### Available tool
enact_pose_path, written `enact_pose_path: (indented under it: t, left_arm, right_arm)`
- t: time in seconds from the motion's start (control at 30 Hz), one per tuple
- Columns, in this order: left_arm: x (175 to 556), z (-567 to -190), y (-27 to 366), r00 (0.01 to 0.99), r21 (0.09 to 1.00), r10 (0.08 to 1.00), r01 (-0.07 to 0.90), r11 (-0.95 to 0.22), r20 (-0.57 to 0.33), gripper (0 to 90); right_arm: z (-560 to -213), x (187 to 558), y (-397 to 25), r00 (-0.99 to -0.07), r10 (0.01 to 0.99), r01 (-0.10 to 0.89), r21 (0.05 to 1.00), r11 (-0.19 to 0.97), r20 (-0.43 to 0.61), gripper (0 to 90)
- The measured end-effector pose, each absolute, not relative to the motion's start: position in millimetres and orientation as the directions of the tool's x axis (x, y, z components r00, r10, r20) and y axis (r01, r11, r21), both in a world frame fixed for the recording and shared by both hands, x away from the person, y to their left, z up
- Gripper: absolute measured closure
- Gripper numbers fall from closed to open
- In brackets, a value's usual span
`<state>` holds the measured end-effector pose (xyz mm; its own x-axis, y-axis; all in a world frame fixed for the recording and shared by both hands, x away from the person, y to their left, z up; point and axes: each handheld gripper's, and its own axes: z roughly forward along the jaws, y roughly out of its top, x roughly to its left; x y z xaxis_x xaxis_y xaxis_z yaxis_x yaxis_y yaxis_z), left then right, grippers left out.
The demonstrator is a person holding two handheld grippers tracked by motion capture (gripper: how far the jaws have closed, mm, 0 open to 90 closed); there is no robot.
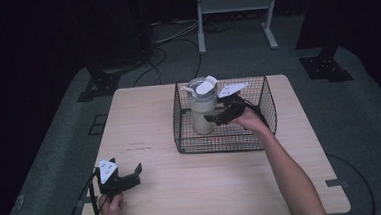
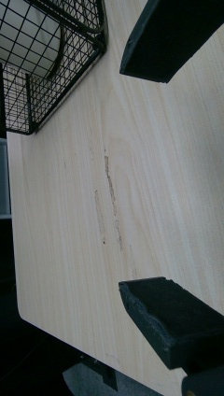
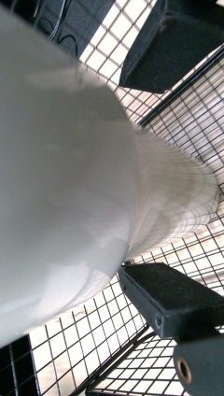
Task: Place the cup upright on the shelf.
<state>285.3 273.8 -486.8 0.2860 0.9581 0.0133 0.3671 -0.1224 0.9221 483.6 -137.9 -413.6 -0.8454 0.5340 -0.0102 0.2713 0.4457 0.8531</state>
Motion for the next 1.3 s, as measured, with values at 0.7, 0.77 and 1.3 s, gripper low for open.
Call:
enact_pose_path:
  t: [0.7,0.77,1.3]
  left_arm:
    - [285,-487,273,0.285,0.921,0.958,0.368,-0.124,0.015,0.0]
    - [285,-487,273,0.284,0.920,0.959,0.372,-0.126,0.016,0.0]
    - [285,-487,273,0.284,0.919,0.959,0.372,-0.128,0.018,0.0]
  right_arm:
    - [-390,456,-170,-0.790,0.613,0.321,0.862,0.392,0.015,8.5]
    - [-387,453,-173,-0.788,0.615,0.331,0.866,0.374,0.036,8.5]
    - [-381,434,-181,-0.792,0.610,0.310,0.874,0.374,0.020,8.5]
